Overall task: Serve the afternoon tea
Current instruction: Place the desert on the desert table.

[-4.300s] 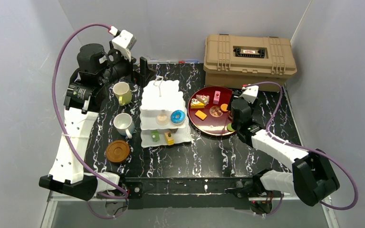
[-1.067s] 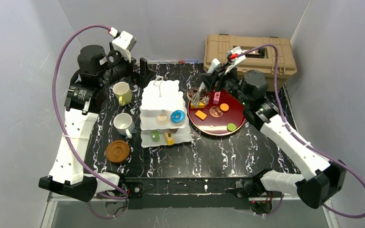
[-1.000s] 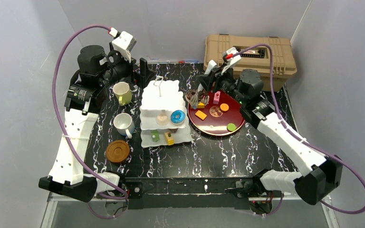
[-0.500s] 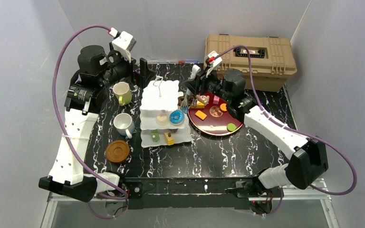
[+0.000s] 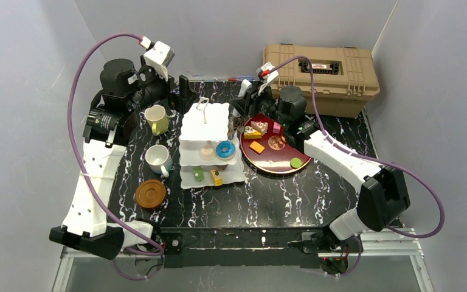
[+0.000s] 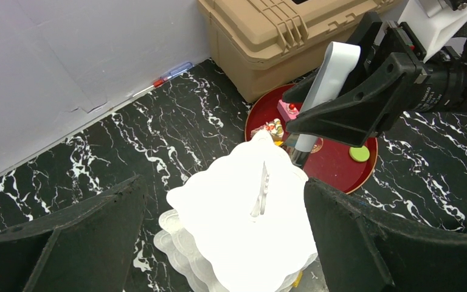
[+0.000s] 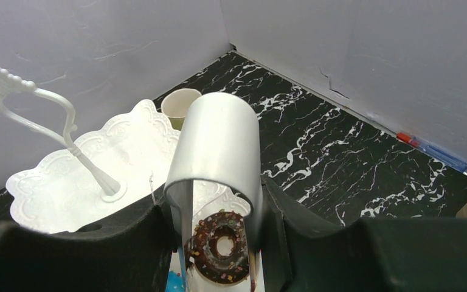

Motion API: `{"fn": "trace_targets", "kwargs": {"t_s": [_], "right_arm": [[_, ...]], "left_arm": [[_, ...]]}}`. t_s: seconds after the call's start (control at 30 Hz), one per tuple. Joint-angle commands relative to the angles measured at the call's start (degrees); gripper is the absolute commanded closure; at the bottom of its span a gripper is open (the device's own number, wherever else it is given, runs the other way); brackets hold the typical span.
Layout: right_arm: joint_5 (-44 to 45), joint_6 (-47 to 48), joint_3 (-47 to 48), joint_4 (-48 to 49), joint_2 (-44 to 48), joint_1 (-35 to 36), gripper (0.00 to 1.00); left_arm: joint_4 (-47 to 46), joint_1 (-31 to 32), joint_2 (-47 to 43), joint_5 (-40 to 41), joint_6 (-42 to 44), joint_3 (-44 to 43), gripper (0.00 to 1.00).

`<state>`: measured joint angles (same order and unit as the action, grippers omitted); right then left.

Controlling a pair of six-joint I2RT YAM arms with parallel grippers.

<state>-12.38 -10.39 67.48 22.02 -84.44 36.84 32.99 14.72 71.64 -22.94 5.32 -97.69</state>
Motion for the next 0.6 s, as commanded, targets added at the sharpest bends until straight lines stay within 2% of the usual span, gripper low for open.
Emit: {"fn": "trace_targets", "kwargs": {"t_s": [0.0,0.23,0.3,0.57], "right_arm": [[-0.20,-1.13,3.10,7.19,-0.61,0.58,0.65],[0.11,-1.04,3.76,5.94,-2.15,0.68,0.54],[0.18,-1.04,3.99,5.65,-2.23,0.69,0.48],[0.19,-0.93,4.93,4.83,-1.88,0.69,0.41]], "left_arm": [[-0.65,-0.22,-2.11,-0.09,-0.15,0.41,0.01],[-0.82,-0.22,-1.97,-0.01,-0.14,0.09,0.01],[-0.87,-0.23,-1.94,-0.09,-0.14,0.11,0.01],[-1.38,-0.22,-1.98,0.00,-0.22,-0.01,0.00]]}}
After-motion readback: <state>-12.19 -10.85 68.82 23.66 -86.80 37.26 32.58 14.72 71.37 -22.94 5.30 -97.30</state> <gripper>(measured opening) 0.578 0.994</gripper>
